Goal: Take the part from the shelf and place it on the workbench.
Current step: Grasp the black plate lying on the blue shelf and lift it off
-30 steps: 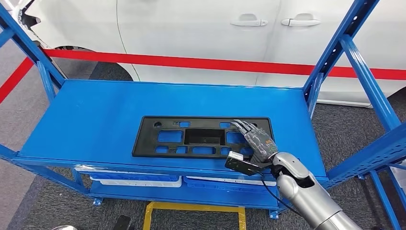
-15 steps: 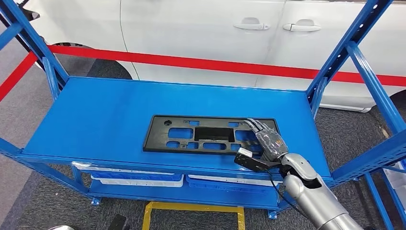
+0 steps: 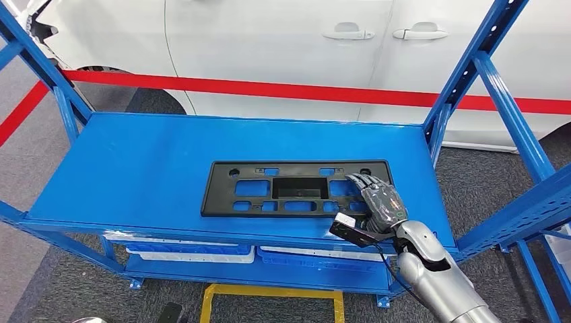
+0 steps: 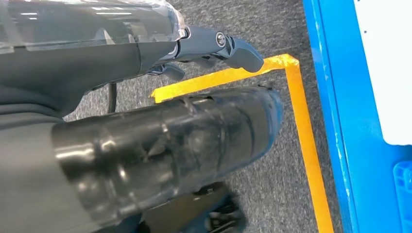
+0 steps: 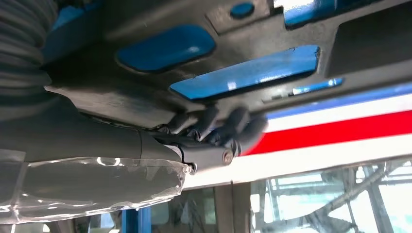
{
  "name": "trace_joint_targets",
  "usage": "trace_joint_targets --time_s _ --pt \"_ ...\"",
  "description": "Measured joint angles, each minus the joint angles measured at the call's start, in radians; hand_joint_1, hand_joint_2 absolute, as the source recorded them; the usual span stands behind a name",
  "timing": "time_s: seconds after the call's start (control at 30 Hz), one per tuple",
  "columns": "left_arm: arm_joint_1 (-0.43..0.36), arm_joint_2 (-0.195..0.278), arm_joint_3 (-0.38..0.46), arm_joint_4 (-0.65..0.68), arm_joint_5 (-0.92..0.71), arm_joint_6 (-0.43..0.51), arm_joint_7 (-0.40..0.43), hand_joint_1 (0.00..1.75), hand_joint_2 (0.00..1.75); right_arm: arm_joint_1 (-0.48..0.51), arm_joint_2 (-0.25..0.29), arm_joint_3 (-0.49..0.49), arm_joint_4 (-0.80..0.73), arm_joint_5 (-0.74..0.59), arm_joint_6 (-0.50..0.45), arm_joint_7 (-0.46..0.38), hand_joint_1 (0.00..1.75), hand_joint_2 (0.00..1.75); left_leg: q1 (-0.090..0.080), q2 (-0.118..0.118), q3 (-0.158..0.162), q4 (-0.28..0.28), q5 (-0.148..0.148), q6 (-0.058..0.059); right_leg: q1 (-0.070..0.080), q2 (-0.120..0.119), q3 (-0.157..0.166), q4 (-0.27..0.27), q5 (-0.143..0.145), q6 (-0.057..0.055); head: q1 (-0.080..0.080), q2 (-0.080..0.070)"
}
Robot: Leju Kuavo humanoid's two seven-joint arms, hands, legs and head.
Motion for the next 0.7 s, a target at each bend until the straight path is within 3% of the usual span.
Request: trace_joint_targets --time_s 0.03,0.07,0.1,0.17,0.2,0.33,0.4,0.47,0.5,0.53,0.57,0.63,0.7 --pt "0.001 0.000 0.000 0.000 0.001 0.000 0.000 0.00 0.00 0.004 0.002 -0.002 0.001 0.005 -0.009 0.000 1.73 1.75 0.000 0.000 -0.001 0.003 0.010 0.000 0.000 0.000 0.000 0.002 -0.001 0.000 0.000 0.000" --pt "0.001 0.000 0.000 0.000 0.002 0.000 0.000 0.00 0.00 0.008 0.004 -0.005 0.001 0.009 -0.019 -0.002 1.72 1.75 0.000 0.000 0.018 -0.033 0.038 0.001 0.000 0.001 0.001 0.004 -0.002 0.001 0.000 0.000" --pt "0.000 0.000 0.000 0.000 0.002 0.000 0.000 0.00 0.00 0.011 0.006 -0.009 0.001 0.013 -0.027 -0.003 1.72 1.75 0.000 0.000 0.051 -0.100 0.075 0.004 0.000 0.002 0.002 0.006 -0.004 0.002 0.000 0.000" --pt "-0.002 0.000 0.000 0.000 0.003 0.000 0.000 0.00 0.00 0.016 0.010 -0.019 0.000 0.017 -0.041 -0.007 1.71 1.75 -0.002 0.000 0.113 -0.223 0.119 0.012 0.004 0.003 0.002 0.010 -0.007 0.009 0.000 0.000" --pt "-0.002 0.000 0.000 0.000 0.003 0.000 0.001 0.00 0.00 0.019 0.011 -0.024 0.000 0.018 -0.045 -0.009 1.72 1.75 -0.004 -0.001 0.127 -0.254 0.125 0.016 0.005 0.003 0.001 0.011 -0.007 0.013 0.000 0.000" --pt "-0.001 0.000 0.001 0.000 0.003 0.001 0.002 0.00 0.00 0.028 0.012 -0.040 0.000 0.019 -0.050 -0.012 1.71 1.75 -0.001 0.000 0.134 -0.276 0.133 0.038 0.007 0.004 0.000 0.014 -0.013 0.034 0.001 0.000" --pt "-0.003 0.000 0.001 0.000 0.003 0.000 0.002 0.00 0.00 0.034 0.013 -0.047 0.000 0.019 -0.051 -0.016 1.73 1.75 0.002 0.002 0.135 -0.284 0.139 0.049 0.004 0.004 -0.032 0.086 -0.061 0.042 0.001 0.000" --pt "-0.003 0.000 0.001 0.000 0.003 0.000 0.002 0.00 0.00 0.042 0.013 -0.054 -0.001 0.020 -0.054 -0.020 1.75 1.75 0.001 0.003 0.133 -0.284 0.139 0.053 0.002 0.004 -0.094 0.219 -0.125 0.048 0.001 0.000" --pt "-0.002 0.000 0.002 0.000 0.004 0.000 0.002 0.00 0.00 0.048 0.013 -0.057 -0.002 0.023 -0.059 -0.022 1.75 1.75 0.001 0.003 0.133 -0.283 0.139 0.054 0.000 0.004 -0.118 0.269 -0.140 0.050 0.001 0.000" --pt "-0.001 0.000 0.002 0.000 0.004 0.000 0.002 0.00 0.00 0.053 0.014 -0.061 -0.005 0.028 -0.066 -0.023 1.75 1.75 0.001 0.003 0.133 -0.283 0.139 0.054 -0.001 0.003 -0.125 0.285 -0.134 0.051 0.001 0.000" --pt "-0.001 0.000 0.002 0.000 0.004 0.000 0.002 0.00 0.00 0.058 0.014 -0.066 -0.009 0.035 -0.076 -0.024 1.75 1.75 0.001 0.002 0.134 -0.282 0.138 0.053 -0.002 0.003 -0.112 0.259 -0.110 0.051 0.001 0.000" --pt "-0.001 -0.001 0.002 0.000 0.005 0.000 0.003 0.00 0.00 0.068 0.014 -0.080 -0.025 0.047 -0.098 -0.025 1.75 1.75 0.001 -0.001 0.135 -0.277 0.134 0.049 -0.004 0.002 -0.045 0.125 -0.043 0.047 0.001 0.000" --pt "-0.002 -0.002 0.003 0.000 0.006 0.001 0.002 0.00 0.00 0.080 0.015 -0.095 -0.047 0.060 -0.120 -0.023 1.75 1.75 -0.002 -0.004 0.131 -0.269 0.130 0.041 -0.001 0.002 0.000 0.026 -0.012 0.039 0.000 0.000"
